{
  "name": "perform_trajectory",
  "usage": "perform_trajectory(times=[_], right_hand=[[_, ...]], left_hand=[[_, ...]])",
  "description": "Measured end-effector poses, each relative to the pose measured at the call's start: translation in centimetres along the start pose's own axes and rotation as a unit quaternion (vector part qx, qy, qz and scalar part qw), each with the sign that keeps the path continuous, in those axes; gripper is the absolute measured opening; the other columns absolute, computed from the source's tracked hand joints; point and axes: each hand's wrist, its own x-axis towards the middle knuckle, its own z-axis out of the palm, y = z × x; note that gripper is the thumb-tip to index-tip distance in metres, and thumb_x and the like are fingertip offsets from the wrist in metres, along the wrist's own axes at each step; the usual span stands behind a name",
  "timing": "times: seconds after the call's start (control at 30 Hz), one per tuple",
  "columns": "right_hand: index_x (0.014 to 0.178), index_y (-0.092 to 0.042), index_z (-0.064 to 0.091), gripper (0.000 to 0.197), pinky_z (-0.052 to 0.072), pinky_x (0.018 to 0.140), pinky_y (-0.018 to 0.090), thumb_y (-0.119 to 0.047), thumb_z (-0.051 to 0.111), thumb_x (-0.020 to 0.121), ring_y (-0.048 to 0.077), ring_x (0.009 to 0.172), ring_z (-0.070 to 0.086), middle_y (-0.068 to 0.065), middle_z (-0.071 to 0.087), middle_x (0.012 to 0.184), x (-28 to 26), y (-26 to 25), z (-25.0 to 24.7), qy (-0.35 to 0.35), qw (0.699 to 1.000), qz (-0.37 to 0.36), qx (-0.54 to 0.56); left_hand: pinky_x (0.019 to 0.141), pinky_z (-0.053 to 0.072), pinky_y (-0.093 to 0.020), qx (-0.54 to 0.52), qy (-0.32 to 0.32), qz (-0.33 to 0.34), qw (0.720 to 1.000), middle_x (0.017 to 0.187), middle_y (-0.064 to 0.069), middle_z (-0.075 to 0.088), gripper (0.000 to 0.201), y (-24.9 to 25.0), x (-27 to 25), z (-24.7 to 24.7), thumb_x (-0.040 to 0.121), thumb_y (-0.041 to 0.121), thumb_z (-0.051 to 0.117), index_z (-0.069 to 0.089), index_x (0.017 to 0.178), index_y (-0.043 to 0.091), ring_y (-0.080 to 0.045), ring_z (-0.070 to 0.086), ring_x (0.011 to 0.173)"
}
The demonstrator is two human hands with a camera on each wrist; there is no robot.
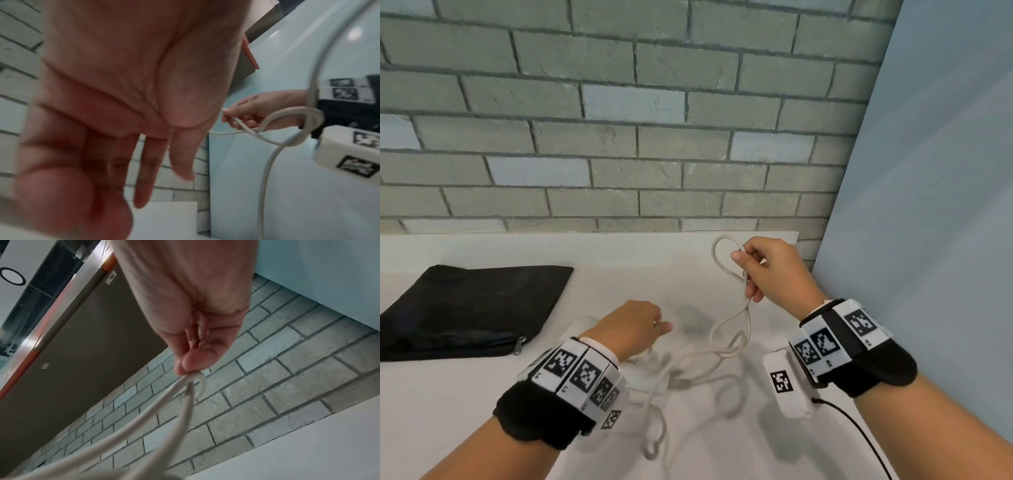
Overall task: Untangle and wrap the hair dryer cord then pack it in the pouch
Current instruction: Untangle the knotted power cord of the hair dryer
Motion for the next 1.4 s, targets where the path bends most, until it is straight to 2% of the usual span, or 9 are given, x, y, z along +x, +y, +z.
perform_trajectory(times=[0.1, 0.27, 0.47, 0.6, 0.7, 0.87, 1.1, 1.23, 1.4], right_hand=[[0.077, -0.001, 0.056, 0.022, 0.036, 0.032, 0.013, -0.02, 0.055, 0.089, 0.006, 0.026, 0.046, 0.007, 0.054, 0.046, 0.4, 0.0, -0.1, 0.013, 1.0, 0.008, -0.007], [0.098, -0.015, 0.047, 0.012, 0.033, 0.03, 0.013, -0.017, 0.055, 0.088, 0.007, 0.03, 0.047, 0.005, 0.051, 0.051, 0.6, 0.6, -0.3, 0.026, 0.999, 0.026, -0.028], [0.093, -0.014, 0.044, 0.01, 0.03, 0.029, 0.011, -0.009, 0.051, 0.088, 0.006, 0.029, 0.041, 0.002, 0.044, 0.049, 1.2, 1.6, 0.0, 0.019, 0.997, 0.064, -0.031], [0.1, -0.012, 0.048, 0.01, 0.039, 0.034, 0.015, -0.016, 0.05, 0.09, 0.011, 0.037, 0.053, 0.008, 0.056, 0.06, 1.1, 1.7, -0.1, -0.001, 0.997, 0.081, 0.004], [0.106, -0.016, 0.055, 0.019, 0.044, 0.056, 0.012, -0.02, 0.056, 0.088, 0.018, 0.069, 0.06, 0.007, 0.052, 0.096, 0.1, 1.2, -0.2, 0.004, 0.999, -0.026, -0.039], [0.096, -0.016, 0.059, 0.026, 0.037, 0.059, 0.01, -0.027, 0.071, 0.076, 0.015, 0.071, 0.054, 0.001, 0.059, 0.083, -2.4, -1.4, 0.8, -0.112, 0.971, -0.195, -0.076], [0.121, -0.005, 0.052, 0.035, 0.048, 0.069, 0.041, -0.007, 0.054, 0.086, 0.035, 0.084, 0.06, 0.017, 0.063, 0.098, -2.1, -1.6, 1.7, -0.013, 0.914, -0.282, -0.292], [0.121, -0.005, 0.049, 0.032, 0.04, 0.066, 0.037, -0.003, 0.041, 0.09, 0.033, 0.082, 0.055, 0.014, 0.052, 0.103, -1.7, -1.3, 0.7, 0.027, 0.927, -0.206, -0.311], [0.095, -0.007, 0.047, 0.017, 0.047, 0.045, 0.026, 0.0, 0.033, 0.091, 0.012, 0.043, 0.054, 0.011, 0.052, 0.07, -0.9, -0.2, -2.0, 0.121, 0.991, 0.007, 0.054]], left_hand=[[0.07, 0.044, -0.025, -0.159, -0.022, 0.099, 0.982, 0.091, 0.006, 0.062, 0.05, 2.5, -2.0, -1.0, 0.089, 0.056, 0.032, 0.062, 0.1, 0.019, -0.02, 0.064, 0.075], [0.073, 0.048, -0.017, -0.273, -0.065, 0.232, 0.931, 0.098, 0.017, 0.06, 0.044, 4.2, -4.7, -3.1, 0.07, 0.061, 0.06, 0.054, 0.106, 0.038, -0.008, 0.065, 0.072], [0.069, 0.039, -0.026, 0.121, 0.093, 0.256, 0.954, 0.11, 0.012, 0.048, 0.034, 4.7, -4.9, -3.1, 0.072, 0.049, 0.067, 0.061, 0.101, 0.03, -0.01, 0.048, 0.085], [0.074, 0.045, -0.031, 0.063, 0.156, 0.273, 0.947, 0.106, 0.004, 0.056, 0.02, 4.5, -3.7, -2.4, 0.085, 0.033, 0.058, 0.065, 0.099, 0.02, -0.016, 0.056, 0.094], [0.077, 0.048, -0.038, 0.007, 0.196, 0.27, 0.943, 0.096, -0.001, 0.062, 0.022, 3.7, -2.8, -2.3, 0.09, 0.03, 0.051, 0.066, 0.099, 0.016, -0.021, 0.06, 0.089], [0.068, 0.051, -0.022, -0.15, 0.231, 0.254, 0.927, 0.074, -0.002, 0.07, 0.016, 3.2, -1.8, -2.7, 0.091, 0.016, 0.052, 0.066, 0.087, 0.011, -0.012, 0.064, 0.066], [0.054, 0.045, -0.016, -0.337, 0.169, 0.177, 0.909, 0.081, 0.001, 0.069, 0.019, 2.9, -1.6, -3.6, 0.096, 0.023, 0.038, 0.046, 0.08, 0.019, -0.015, 0.067, 0.061], [0.055, 0.047, -0.026, -0.384, 0.191, 0.128, 0.894, 0.086, -0.001, 0.067, 0.023, 1.6, -1.4, -4.8, 0.098, 0.02, 0.032, 0.041, 0.077, 0.019, -0.017, 0.067, 0.061], [0.044, 0.043, -0.02, -0.451, 0.231, 0.088, 0.858, 0.076, -0.002, 0.066, 0.024, -0.2, -1.0, -5.7, 0.099, 0.016, 0.031, 0.042, 0.078, 0.019, -0.006, 0.062, 0.044]])
